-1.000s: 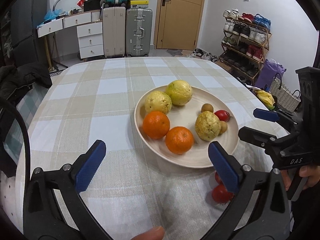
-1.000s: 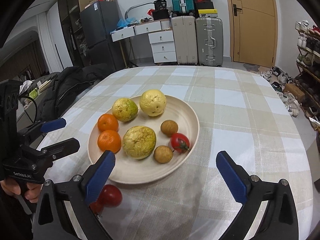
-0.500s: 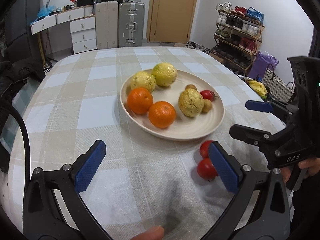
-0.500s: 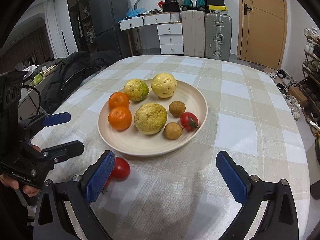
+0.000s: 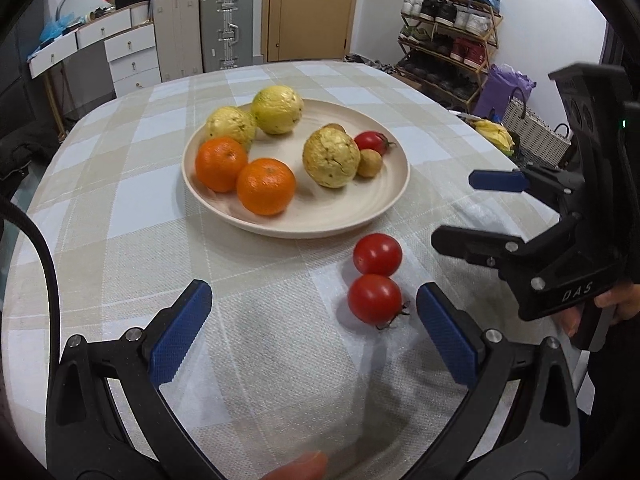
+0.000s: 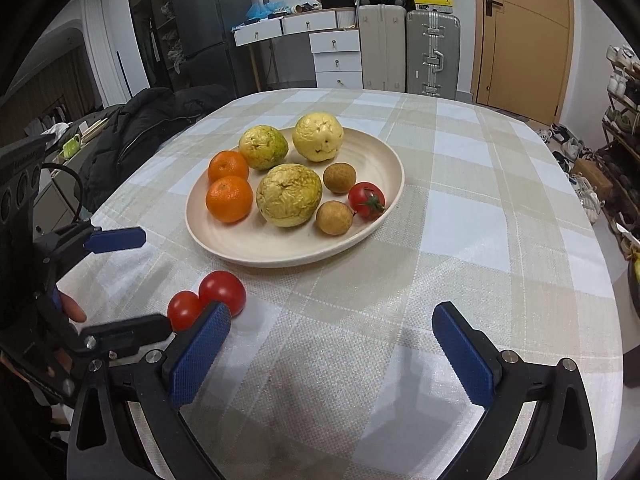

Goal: Organize fruits
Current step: 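Move both grippers back toward the two red tomatoes on the table, then grasp a red tomato with the left gripper while the right gripper grasps the other tomato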

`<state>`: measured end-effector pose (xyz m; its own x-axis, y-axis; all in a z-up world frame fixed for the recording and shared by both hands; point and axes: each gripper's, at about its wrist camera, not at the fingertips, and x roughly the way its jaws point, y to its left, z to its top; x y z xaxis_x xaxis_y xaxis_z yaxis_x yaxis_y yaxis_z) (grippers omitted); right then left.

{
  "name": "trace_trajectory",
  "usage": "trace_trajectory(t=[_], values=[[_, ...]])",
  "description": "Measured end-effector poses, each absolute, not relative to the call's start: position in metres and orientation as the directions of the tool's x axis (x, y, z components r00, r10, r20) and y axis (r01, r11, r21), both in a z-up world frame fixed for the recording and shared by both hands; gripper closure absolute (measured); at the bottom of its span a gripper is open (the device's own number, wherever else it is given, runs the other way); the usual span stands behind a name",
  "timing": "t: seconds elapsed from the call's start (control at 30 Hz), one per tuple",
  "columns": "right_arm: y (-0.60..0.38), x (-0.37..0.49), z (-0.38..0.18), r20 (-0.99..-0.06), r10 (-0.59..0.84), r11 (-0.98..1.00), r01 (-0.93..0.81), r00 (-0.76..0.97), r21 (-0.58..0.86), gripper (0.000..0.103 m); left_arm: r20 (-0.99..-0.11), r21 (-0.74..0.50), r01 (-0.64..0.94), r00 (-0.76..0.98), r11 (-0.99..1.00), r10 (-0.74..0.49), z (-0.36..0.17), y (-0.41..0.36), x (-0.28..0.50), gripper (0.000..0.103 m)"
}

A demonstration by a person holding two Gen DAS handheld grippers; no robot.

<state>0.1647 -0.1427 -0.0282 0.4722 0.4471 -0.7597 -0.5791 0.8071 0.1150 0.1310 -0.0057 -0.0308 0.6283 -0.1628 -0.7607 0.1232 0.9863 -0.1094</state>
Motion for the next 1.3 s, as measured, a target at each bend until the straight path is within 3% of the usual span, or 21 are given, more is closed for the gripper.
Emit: trace_trajectory(t=[0.23,0.3,0.43,0.6,0.8,1.3], values=[[-0.145,0.165,-0.028,-0.758,0.451,0.809,-0.575,0.471,0.125,0.0,-0.787,-0.107,0.159,0.589,0.981,-0.182,-0.041,-0.016,0.134,0.002],[-0.145,0.166,-0.029,-0.759,0.453,0.81,-0.572,0.467,0.132,0.0,-0.789,-0.104,0.173,0.585,0.979,-0.187,-0.042,-0.019,0.133,0.007],[-0.144,0.166,-0.029,-0.76,0.455,0.807,-0.575,0.463,0.133,0.0,-0.8,-0.096,0.209,0.566,0.973,-0.2,-0.045,-0.026,0.133,0.024],[-0.145,0.166,-0.029,-0.759,0.455,0.809,-0.572,0.465,0.135,0.0,-0.8,-0.065,0.227,0.571,0.972,-0.186,-0.045,-0.031,0.131,0.037],[-0.145,0.165,-0.029,-0.759,0.455,0.81,-0.571,0.465,0.136,0.0,-0.783,-0.122,0.271,0.565,0.955,-0.261,-0.042,-0.029,0.128,0.069],[-0.137,0.164,-0.033,-0.766,0.478,0.795,-0.582,0.429,0.17,0.0,-0.742,-0.148,0.19,0.628,0.971,-0.236,-0.027,0.003,0.128,0.072]])
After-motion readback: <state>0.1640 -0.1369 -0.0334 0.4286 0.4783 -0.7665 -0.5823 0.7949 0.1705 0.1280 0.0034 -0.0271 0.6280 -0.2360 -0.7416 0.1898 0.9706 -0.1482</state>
